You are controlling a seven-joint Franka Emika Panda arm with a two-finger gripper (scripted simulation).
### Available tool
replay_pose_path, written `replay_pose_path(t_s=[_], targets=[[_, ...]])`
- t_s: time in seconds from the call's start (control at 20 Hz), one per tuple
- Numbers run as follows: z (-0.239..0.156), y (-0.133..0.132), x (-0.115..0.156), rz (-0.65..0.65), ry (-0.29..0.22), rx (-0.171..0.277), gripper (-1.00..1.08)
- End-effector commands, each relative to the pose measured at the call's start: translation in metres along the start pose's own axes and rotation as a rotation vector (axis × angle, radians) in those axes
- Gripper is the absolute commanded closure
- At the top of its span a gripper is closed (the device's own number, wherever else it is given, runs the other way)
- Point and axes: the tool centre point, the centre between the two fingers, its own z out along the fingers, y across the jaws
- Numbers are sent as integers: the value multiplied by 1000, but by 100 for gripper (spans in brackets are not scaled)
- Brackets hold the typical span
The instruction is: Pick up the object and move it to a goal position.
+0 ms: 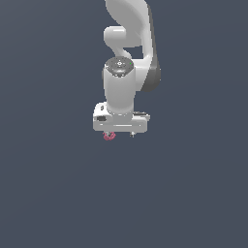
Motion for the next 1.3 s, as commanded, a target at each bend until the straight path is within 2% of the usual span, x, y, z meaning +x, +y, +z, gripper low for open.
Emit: replay_pose_path(t_s=[0.0,0.5,0.9,1.25], targets=[[0,0,0,0,0,0,-92],[-7,27,-2,21,3,-1,-92],[-3,29,-5,6,2,0,-92],[16,38,-22,-56,-5,3,-92]])
